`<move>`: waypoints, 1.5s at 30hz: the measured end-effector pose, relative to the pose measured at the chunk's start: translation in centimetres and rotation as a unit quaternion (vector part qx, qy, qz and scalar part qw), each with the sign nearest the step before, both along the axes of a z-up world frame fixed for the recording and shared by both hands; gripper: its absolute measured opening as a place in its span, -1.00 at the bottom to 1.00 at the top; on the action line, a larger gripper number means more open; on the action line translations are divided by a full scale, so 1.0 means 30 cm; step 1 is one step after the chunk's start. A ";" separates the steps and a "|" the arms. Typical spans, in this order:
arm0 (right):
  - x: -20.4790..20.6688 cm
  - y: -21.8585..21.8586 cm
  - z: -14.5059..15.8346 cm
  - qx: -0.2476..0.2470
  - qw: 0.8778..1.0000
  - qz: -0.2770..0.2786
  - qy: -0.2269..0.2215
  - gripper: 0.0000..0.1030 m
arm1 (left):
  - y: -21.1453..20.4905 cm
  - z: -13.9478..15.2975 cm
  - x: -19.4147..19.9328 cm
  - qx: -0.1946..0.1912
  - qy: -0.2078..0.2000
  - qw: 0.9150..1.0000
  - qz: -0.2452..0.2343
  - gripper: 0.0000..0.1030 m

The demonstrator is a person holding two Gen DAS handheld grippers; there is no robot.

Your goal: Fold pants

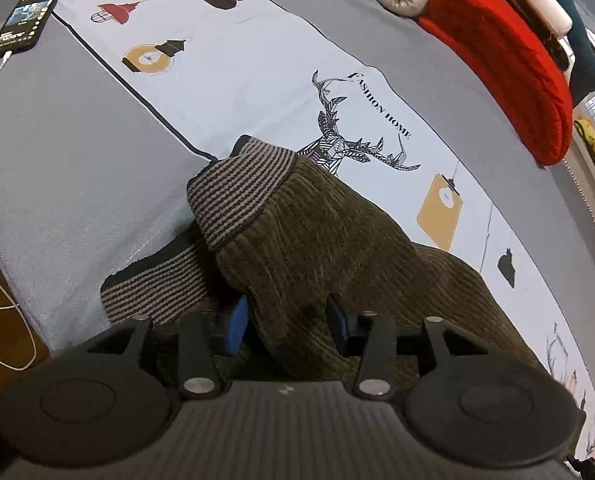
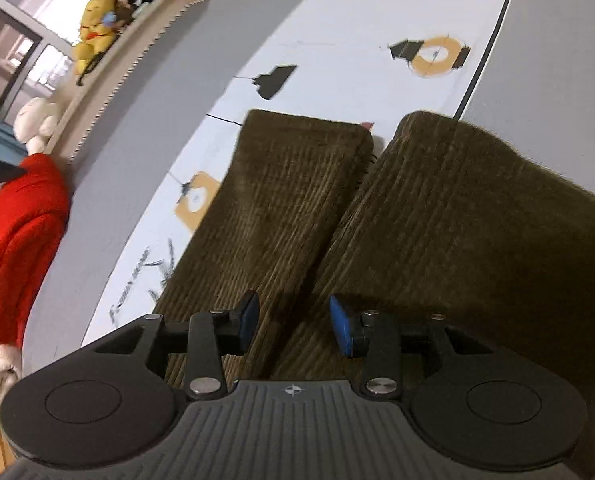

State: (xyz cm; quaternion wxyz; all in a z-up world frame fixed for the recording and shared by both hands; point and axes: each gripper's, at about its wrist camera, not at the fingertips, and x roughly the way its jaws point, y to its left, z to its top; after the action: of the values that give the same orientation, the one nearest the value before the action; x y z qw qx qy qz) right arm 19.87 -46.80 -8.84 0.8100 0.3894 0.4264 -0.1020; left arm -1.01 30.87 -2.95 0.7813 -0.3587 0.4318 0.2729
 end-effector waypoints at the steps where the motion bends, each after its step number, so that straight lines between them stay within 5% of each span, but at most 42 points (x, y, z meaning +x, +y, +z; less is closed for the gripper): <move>1: 0.015 -0.001 -0.009 0.004 1.000 -0.003 0.001 -0.19 | 0.003 -0.002 0.006 0.000 0.002 1.000 0.002 -0.07; 6: 0.066 0.003 -0.021 -0.013 1.000 -0.006 -0.006 -0.21 | 0.023 -0.010 0.024 0.006 0.007 1.000 0.013 -0.07; 8: 0.068 0.002 -0.019 -0.025 1.000 -0.010 -0.005 -0.46 | 0.024 -0.013 0.030 0.011 0.010 1.000 0.011 -0.11; 9: 0.066 -0.001 -0.019 -0.027 1.000 -0.014 -0.006 -0.82 | 0.022 -0.010 0.032 0.015 0.011 1.000 0.009 -0.32; 10: 0.065 -0.005 -0.018 -0.029 0.999 -0.013 -0.010 -0.94 | 0.020 -0.004 0.031 0.023 0.011 1.000 0.008 -0.64; 12: 0.059 -0.014 0.002 -0.030 0.999 -0.009 -0.027 -0.95 | 0.017 0.022 0.028 0.034 -0.001 0.999 0.005 -0.72; 19: -0.094 -0.021 0.311 -0.043 0.986 -0.021 -0.159 -0.96 | -0.010 0.188 -0.007 0.080 -0.102 0.992 -0.002 -0.81; 23: -0.315 -0.028 0.458 -0.082 0.974 -0.051 -0.205 -0.97 | -0.017 0.220 -0.067 0.088 -0.096 0.991 -0.013 -0.82; 26: -0.464 -0.045 0.422 -0.116 0.978 -0.075 -0.159 -0.96 | -0.001 0.164 -0.117 0.064 -0.024 0.997 -0.021 -0.82; 28: -0.500 -0.062 0.317 -0.131 0.986 -0.065 -0.085 -0.96 | 0.022 0.116 -0.145 0.042 0.017 0.999 -0.019 -0.89; 30: -0.527 -0.114 0.170 -0.095 0.992 -0.084 0.026 -0.96 | 0.042 0.078 -0.164 0.025 0.044 0.998 -0.022 -0.90; 32: -0.538 -0.147 0.095 -0.071 0.991 -0.092 0.069 -0.96 | 0.049 0.058 -0.173 0.026 0.054 0.998 -0.028 -0.90; 38: -0.508 -0.135 0.107 -0.083 0.992 -0.076 0.052 -0.95 | 0.022 0.087 -0.187 0.046 0.054 0.996 -0.049 -0.80; 40: -0.497 -0.137 0.095 -0.075 0.992 -0.083 0.066 -0.89 | 0.017 0.103 -0.203 0.081 0.060 0.994 -0.042 -0.51; 45: -0.485 -0.124 0.074 -0.077 0.988 -0.106 0.083 -0.84 | -0.015 0.179 -0.212 0.171 0.019 0.984 -0.037 -0.45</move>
State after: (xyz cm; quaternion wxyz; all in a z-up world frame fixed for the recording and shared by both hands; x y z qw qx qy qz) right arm 5.32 -50.53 -6.61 0.7843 0.3588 0.4393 -0.2514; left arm -7.38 30.43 2.41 0.8321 -0.1984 0.4068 0.3205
